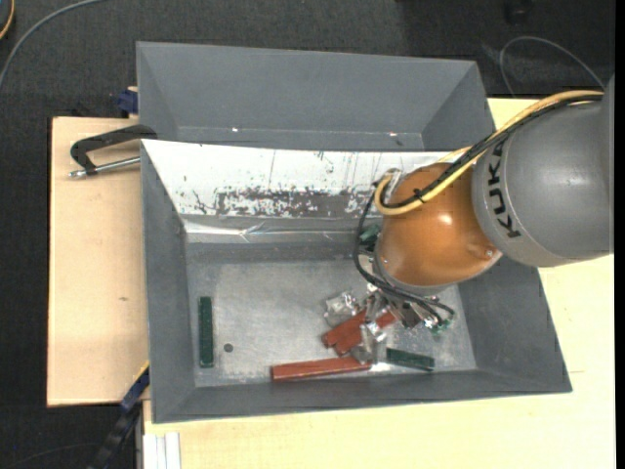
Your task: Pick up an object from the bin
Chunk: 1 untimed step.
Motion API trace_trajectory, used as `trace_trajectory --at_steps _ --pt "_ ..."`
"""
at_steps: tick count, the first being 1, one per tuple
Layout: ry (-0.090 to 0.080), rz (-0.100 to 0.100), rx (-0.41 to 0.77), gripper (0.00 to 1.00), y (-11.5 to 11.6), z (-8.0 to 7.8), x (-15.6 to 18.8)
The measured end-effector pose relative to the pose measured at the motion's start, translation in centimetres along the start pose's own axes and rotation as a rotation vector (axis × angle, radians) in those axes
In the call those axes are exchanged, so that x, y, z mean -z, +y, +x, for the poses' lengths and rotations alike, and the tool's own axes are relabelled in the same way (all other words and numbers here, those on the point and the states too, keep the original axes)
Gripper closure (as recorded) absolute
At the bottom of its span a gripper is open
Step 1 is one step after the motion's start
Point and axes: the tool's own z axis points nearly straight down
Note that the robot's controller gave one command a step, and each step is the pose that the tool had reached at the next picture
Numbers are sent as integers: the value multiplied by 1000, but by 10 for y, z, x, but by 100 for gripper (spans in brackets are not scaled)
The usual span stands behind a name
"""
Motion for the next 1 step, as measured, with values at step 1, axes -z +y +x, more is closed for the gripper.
trace_trajectory --at_steps 1 --pt "-15 6 101 100 5 -20 139"
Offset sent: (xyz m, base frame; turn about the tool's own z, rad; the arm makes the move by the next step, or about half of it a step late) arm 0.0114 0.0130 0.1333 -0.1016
